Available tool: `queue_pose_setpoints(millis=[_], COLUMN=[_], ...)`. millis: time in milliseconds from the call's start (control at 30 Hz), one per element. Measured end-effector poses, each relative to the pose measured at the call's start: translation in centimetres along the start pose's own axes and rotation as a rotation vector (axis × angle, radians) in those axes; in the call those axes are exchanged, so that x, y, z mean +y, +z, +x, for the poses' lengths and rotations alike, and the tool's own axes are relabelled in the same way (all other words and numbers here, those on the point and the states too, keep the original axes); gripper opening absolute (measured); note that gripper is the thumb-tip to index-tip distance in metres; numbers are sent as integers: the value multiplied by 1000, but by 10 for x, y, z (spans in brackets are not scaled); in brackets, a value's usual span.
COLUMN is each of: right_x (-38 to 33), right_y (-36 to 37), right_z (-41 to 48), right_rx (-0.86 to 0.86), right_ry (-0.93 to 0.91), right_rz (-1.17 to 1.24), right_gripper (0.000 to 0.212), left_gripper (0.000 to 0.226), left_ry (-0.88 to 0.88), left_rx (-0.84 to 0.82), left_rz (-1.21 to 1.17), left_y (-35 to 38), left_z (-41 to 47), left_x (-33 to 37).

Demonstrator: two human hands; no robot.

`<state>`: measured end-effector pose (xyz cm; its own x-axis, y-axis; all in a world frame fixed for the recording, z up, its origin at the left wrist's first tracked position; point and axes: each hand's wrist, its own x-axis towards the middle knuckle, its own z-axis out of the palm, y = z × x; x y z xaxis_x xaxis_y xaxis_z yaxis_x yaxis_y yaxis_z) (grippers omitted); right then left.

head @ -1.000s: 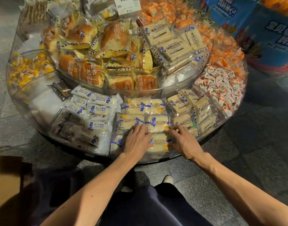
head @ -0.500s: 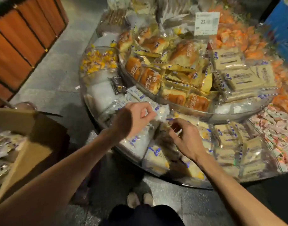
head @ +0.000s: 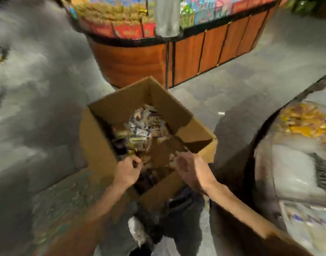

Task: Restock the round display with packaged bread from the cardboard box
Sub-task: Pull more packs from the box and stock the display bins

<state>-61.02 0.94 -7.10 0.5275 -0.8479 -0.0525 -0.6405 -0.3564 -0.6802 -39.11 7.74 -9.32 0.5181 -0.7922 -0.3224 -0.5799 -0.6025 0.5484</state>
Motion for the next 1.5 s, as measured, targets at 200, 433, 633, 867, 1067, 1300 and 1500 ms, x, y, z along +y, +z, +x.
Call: queue_pose_setpoints(millis=[200,433,633,867,1067,1300,1500], right_x=[11,36,74,105,113,121,118], right_y=[72,114,162,220,216,219,213], right_z=[109,231,376,494,532,530,532], right_rx=[-320,-504,-519,-389,-390,-488,-517], right_ry=[138,287,178,-321,-219,-46,-98], right_rz=[-224,-256,-325,-732,-1014,-859,-720], right_gripper=[19,27,52,77,104,75,59], left_gripper=[27,40,61,69,99,103,100], left_ry=[-82,-210,-387,-784,-948,-757,-696], left_rx=[-236,-279,38,197,241,283,229], left_rz=[29,64,80,-332,-893,-936,-872], left_y=[23,32,37,52,58,74,68], left_z=[103,226,351,444,456,446,440], left_x=[-39,-24,-54,-109,-116,-97,-88])
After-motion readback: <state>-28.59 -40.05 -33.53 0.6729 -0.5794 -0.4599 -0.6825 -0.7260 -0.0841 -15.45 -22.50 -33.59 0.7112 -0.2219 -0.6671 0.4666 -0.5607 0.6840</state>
